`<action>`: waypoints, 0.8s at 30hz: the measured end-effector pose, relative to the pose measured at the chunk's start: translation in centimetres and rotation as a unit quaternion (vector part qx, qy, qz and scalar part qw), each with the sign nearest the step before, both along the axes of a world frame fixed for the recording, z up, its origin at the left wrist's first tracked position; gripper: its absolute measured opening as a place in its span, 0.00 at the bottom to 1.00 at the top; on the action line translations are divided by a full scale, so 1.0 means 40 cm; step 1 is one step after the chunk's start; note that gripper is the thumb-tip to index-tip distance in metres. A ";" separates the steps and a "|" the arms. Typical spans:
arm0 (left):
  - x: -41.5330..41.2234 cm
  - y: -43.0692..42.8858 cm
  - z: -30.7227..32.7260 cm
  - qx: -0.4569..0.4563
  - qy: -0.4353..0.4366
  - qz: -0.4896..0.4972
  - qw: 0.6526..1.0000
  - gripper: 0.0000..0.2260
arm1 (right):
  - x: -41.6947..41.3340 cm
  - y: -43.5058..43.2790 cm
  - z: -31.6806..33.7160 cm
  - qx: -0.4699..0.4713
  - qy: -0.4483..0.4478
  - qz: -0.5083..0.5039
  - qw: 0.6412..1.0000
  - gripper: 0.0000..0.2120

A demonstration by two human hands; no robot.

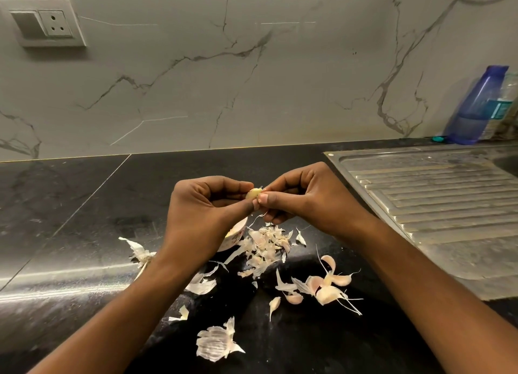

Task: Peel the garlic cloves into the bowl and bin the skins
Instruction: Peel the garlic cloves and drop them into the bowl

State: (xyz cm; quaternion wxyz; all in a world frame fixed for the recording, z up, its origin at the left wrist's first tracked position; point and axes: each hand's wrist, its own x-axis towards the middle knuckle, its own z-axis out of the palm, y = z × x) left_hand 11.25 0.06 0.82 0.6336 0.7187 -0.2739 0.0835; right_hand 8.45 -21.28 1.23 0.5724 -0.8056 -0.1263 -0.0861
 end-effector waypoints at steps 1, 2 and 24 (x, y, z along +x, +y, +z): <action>0.000 -0.001 0.000 0.003 -0.006 0.001 1.000 0.14 | 0.001 0.000 -0.001 0.001 0.001 0.001 1.000 0.09; 0.000 0.000 -0.001 0.007 -0.012 0.000 1.000 0.14 | 0.002 0.000 -0.001 0.004 0.003 0.003 1.000 0.09; -0.001 0.003 0.007 -0.041 0.117 -0.073 0.990 0.16 | 0.001 -0.003 -0.002 -0.033 -0.076 -0.014 0.996 0.04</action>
